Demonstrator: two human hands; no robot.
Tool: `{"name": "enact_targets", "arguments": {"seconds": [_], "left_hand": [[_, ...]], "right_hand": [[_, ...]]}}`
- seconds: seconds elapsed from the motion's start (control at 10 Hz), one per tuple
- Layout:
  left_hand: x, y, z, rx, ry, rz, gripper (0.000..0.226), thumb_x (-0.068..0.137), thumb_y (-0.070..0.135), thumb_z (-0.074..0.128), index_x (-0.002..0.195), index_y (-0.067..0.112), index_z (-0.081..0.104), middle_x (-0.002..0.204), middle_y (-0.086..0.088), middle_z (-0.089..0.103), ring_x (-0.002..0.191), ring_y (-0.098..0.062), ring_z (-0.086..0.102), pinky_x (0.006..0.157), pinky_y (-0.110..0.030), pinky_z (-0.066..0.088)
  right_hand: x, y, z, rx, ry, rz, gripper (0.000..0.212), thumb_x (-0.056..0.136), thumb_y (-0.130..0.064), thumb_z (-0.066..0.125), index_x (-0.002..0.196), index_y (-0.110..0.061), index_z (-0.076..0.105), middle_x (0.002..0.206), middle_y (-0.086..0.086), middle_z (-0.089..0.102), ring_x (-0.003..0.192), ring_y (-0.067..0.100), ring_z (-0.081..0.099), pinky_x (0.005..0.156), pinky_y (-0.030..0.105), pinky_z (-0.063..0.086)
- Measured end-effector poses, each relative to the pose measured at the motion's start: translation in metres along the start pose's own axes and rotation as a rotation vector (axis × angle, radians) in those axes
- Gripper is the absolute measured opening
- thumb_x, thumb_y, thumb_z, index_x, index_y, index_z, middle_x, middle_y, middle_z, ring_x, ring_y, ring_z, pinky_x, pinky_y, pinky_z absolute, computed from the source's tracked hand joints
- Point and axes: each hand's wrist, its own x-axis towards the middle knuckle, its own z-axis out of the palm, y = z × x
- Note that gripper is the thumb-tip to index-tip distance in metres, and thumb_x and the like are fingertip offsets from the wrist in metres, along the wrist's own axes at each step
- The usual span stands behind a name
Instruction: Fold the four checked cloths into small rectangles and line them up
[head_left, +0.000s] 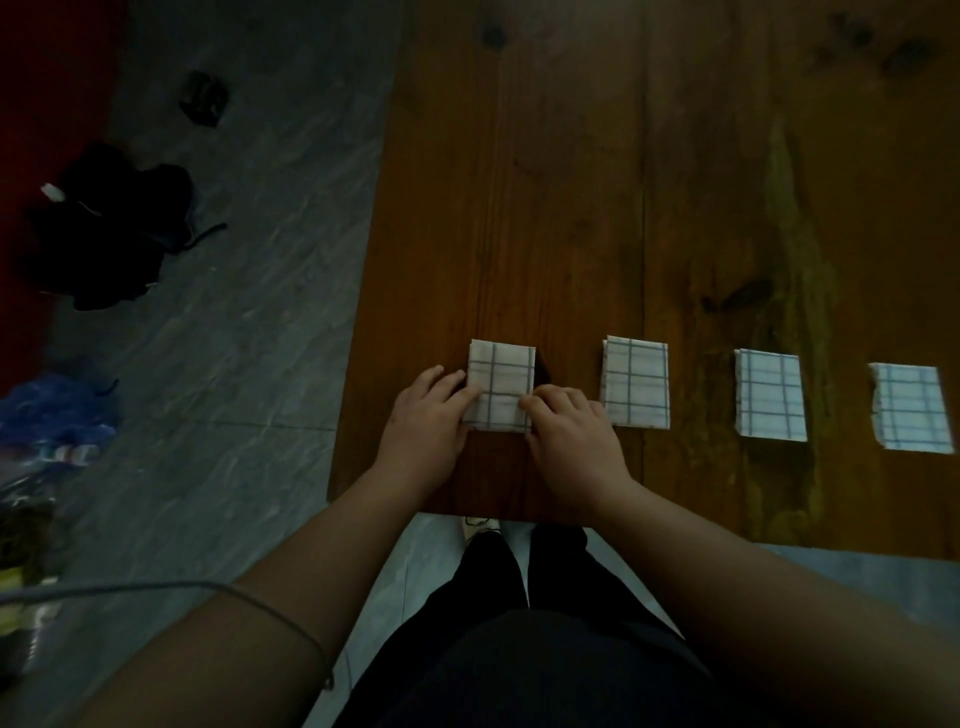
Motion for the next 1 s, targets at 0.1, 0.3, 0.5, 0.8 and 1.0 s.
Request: {"name": "enact_targets", "arguments": {"seconds": [0.1, 0.3, 0.5, 0.8, 1.0], "left_hand": [[0.003, 0.001, 0.000, 0.011, -0.003, -0.003, 0.052, 0.098, 0.031, 0.053, 0.148, 0.032, 0.039, 0.158, 0.003, 0.035, 0.149, -0.023, 0.019, 0.118, -0.047, 0.024], [0.003, 0.003, -0.001, 0.003, 0.014, -0.008, 0.052, 0.099, 0.029, 0.052, 0.149, 0.030, 0.039, 0.157, 0.002, 0.038, 0.148, -0.024, 0.022, 0.117, -0.046, 0.027], [0.006, 0.002, -0.001, -0.001, 0.000, -0.019, 0.052, 0.099, 0.029, 0.052, 0.149, 0.029, 0.038, 0.156, 0.002, 0.039, 0.146, -0.023, 0.026, 0.116, -0.045, 0.029], [0.001, 0.009, -0.003, -0.003, -0.034, -0.047, 0.056, 0.100, 0.026, 0.049, 0.152, 0.030, 0.031, 0.161, 0.001, 0.030, 0.149, -0.024, 0.020, 0.119, -0.044, 0.022], [-0.017, 0.024, -0.014, -0.059, 0.009, -0.114, 0.062, 0.097, 0.021, 0.053, 0.154, 0.027, 0.028, 0.161, -0.002, 0.029, 0.149, -0.024, 0.021, 0.121, -0.044, 0.020]], "right_hand": [[0.000, 0.000, 0.000, 0.000, 0.011, 0.003, 0.046, 0.099, -0.033, 0.051, 0.144, -0.027, 0.043, 0.147, 0.002, 0.048, 0.136, 0.026, 0.042, 0.108, 0.045, 0.039], [0.004, 0.001, -0.003, 0.010, 0.002, 0.010, 0.046, 0.099, -0.034, 0.051, 0.145, -0.027, 0.042, 0.148, 0.002, 0.047, 0.137, 0.025, 0.040, 0.108, 0.044, 0.038], [0.006, 0.001, 0.000, 0.006, -0.003, 0.017, 0.048, 0.098, -0.033, 0.054, 0.144, -0.028, 0.042, 0.149, 0.002, 0.046, 0.137, 0.026, 0.040, 0.108, 0.045, 0.039], [-0.002, 0.000, -0.002, 0.035, -0.027, 0.025, 0.053, 0.100, -0.032, 0.051, 0.150, -0.028, 0.035, 0.156, 0.001, 0.037, 0.144, 0.024, 0.031, 0.114, 0.044, 0.031], [-0.038, 0.007, -0.019, 0.106, 0.019, 0.082, 0.057, 0.100, -0.032, 0.050, 0.153, -0.028, 0.030, 0.161, 0.000, 0.030, 0.150, 0.021, 0.023, 0.120, 0.042, 0.024]]}}
